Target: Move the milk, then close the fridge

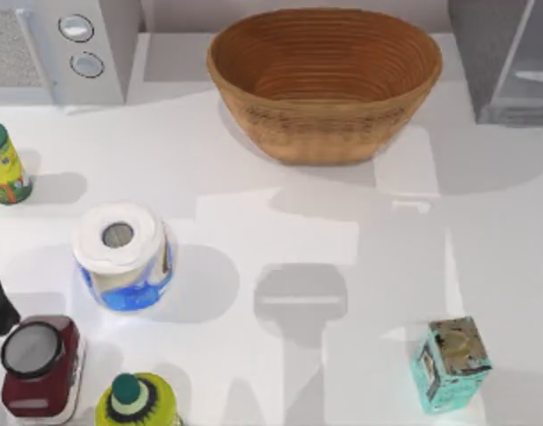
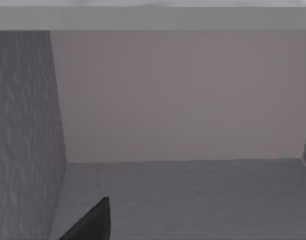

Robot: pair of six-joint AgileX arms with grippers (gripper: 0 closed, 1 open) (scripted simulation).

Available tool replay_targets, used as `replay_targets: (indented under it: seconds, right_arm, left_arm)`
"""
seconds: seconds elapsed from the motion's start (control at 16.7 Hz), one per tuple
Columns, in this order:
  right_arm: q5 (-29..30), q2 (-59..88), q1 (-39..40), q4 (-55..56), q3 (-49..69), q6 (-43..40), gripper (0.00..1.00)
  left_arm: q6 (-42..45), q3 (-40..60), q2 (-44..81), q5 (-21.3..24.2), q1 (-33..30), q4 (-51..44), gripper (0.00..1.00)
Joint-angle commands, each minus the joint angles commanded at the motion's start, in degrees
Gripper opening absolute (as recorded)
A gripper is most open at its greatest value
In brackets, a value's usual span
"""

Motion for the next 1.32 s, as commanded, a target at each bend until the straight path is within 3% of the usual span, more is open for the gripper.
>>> replay_targets:
  seconds: [0.78,1.02,1.32]
  right_arm:
    - [4.3,-79.2,7.1,-23.1,-45.9,0.7,1.0]
    - [4.7,-90.8,8.9,-27.7,-54.8,0.7,1.0]
    - [4.7,-93.1,9.3,-28.8,-56.8,0.7,1.0]
  left_arm:
    - [0.0,0.0,0.0,0.0,0.0,0.0,1.0]
    - [0.0,0.0,0.0,0.0,0.0,0.0,1.0]
    - [0.0,0.0,0.0,0.0,0.0,0.0,1.0]
